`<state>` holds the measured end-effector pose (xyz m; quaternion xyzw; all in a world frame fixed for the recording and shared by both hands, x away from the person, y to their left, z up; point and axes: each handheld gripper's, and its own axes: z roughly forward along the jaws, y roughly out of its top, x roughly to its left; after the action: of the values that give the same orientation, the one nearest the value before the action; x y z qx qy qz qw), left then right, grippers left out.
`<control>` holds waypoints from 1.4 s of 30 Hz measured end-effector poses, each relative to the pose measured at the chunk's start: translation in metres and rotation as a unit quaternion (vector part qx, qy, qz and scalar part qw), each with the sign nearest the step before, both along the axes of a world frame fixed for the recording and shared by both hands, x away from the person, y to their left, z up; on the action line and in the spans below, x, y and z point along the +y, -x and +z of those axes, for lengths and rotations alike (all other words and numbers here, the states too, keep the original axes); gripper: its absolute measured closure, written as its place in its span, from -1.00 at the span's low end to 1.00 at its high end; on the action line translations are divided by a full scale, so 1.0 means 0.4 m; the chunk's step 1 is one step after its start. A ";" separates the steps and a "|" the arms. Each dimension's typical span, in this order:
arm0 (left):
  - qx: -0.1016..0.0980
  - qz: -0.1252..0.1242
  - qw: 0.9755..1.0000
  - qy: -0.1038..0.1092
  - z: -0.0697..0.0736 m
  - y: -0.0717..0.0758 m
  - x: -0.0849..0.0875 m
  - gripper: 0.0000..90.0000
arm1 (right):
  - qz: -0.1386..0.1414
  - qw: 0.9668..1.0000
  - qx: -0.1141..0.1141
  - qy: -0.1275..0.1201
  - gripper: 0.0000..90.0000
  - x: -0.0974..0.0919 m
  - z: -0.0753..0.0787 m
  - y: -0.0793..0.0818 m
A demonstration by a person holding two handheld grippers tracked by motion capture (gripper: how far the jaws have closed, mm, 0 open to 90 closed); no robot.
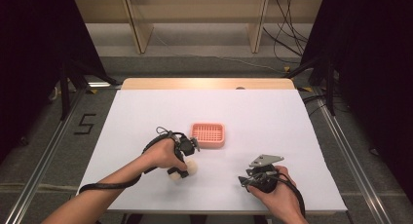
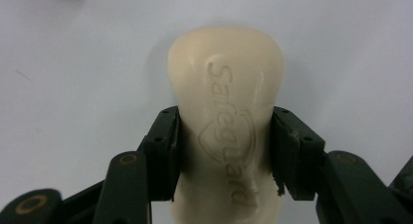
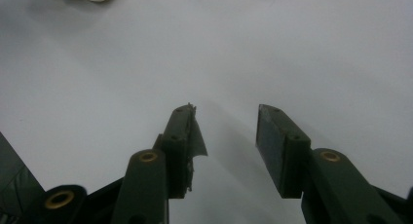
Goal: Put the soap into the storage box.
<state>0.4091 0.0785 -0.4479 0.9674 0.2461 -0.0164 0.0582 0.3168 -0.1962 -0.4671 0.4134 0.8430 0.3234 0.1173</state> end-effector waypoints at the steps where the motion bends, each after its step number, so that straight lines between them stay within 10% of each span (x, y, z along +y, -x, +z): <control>1: 0.000 0.001 1.000 -0.001 0.001 0.000 0.002 0.09 | 0.000 1.000 -0.001 0.000 0.31 0.000 0.000 0.000; 42: -0.040 0.008 0.998 0.041 0.039 -0.003 0.029 0.09 | -0.005 1.000 0.007 -0.003 0.29 -0.002 0.007 0.001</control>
<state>0.4102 0.0899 -0.4321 0.9622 0.2500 0.0124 0.1076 0.3165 -0.1971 -0.4642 0.4199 0.8409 0.3223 0.1123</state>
